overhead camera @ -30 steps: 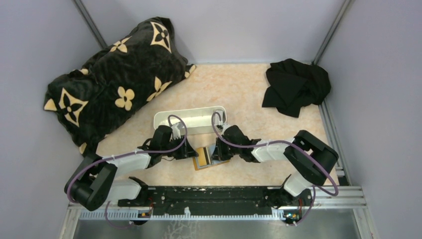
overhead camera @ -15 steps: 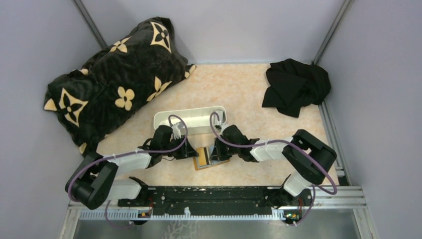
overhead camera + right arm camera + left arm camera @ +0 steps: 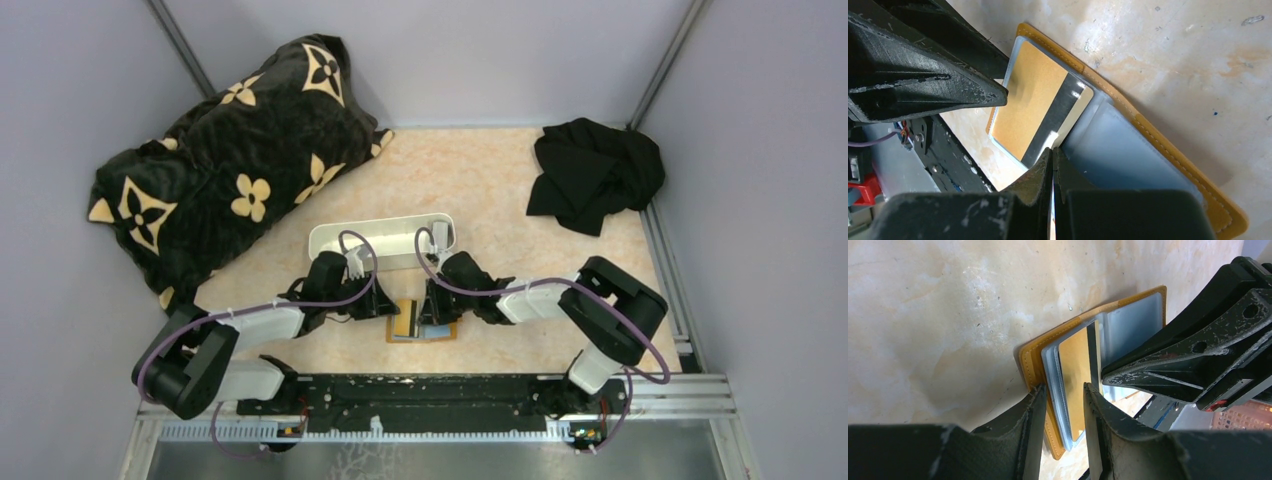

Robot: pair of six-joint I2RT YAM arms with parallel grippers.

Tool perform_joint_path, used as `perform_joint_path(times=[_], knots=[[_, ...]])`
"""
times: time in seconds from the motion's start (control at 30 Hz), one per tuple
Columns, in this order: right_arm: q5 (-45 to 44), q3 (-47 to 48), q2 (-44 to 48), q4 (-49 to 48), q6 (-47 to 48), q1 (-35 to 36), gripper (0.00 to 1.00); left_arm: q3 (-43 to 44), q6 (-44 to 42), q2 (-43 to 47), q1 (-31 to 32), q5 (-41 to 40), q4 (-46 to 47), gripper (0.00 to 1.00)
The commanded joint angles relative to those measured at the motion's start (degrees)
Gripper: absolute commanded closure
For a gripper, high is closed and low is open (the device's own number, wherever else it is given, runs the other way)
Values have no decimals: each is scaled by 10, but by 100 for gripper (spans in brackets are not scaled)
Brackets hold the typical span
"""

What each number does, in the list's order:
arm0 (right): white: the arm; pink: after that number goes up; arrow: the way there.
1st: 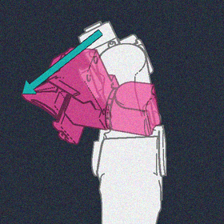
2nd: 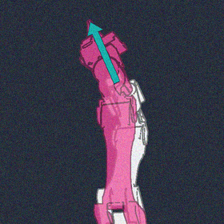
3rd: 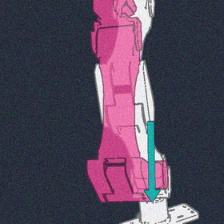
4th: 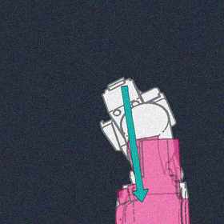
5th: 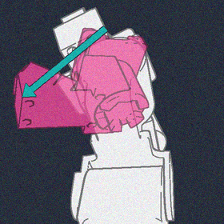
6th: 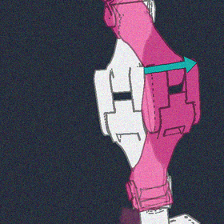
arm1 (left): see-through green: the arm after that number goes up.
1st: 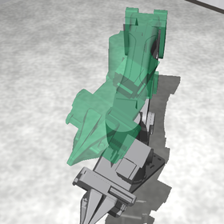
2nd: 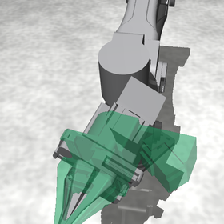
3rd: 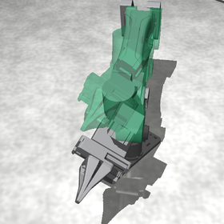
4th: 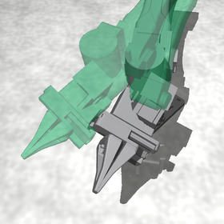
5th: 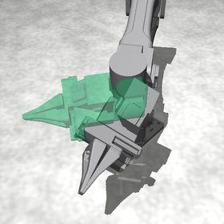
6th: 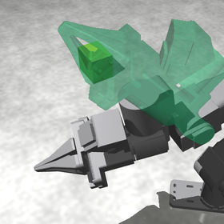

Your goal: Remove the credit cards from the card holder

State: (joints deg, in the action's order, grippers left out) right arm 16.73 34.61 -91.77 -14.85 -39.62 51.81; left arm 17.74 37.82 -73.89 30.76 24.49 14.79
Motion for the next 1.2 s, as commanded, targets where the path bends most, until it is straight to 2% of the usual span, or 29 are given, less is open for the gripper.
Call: perform_joint_path(times=[0.0, 0.23, 0.47, 0.7, 0.97, 1.07, 1.17], knots=[[5, 36, -12, -40, 1, 10, 100, -17, -16, -16, 3, -15, -38, 59], [13, 36, -45, -63, -6, 10, 100, -20, 5, 23, 3, 9, -53, 63], [21, 23, -63, -92, -17, 11, 100, -7, 2, 67, 3, -2, -94, 69], [20, 18, -66, -96, -18, 10, 100, -2, 8, 49, 3, 19, -75, 100], [7, 13, -35, -80, -18, 10, 100, 6, -4, 82, 2, 1, -98, 100], [-13, 22, 34, -31, -3, 10, 100, 33, -19, 112, 1, -14, -138, 100], [-39, 37, 109, 29, 13, 9, 91, 69, -29, 125, 1, -16, -172, 100]])
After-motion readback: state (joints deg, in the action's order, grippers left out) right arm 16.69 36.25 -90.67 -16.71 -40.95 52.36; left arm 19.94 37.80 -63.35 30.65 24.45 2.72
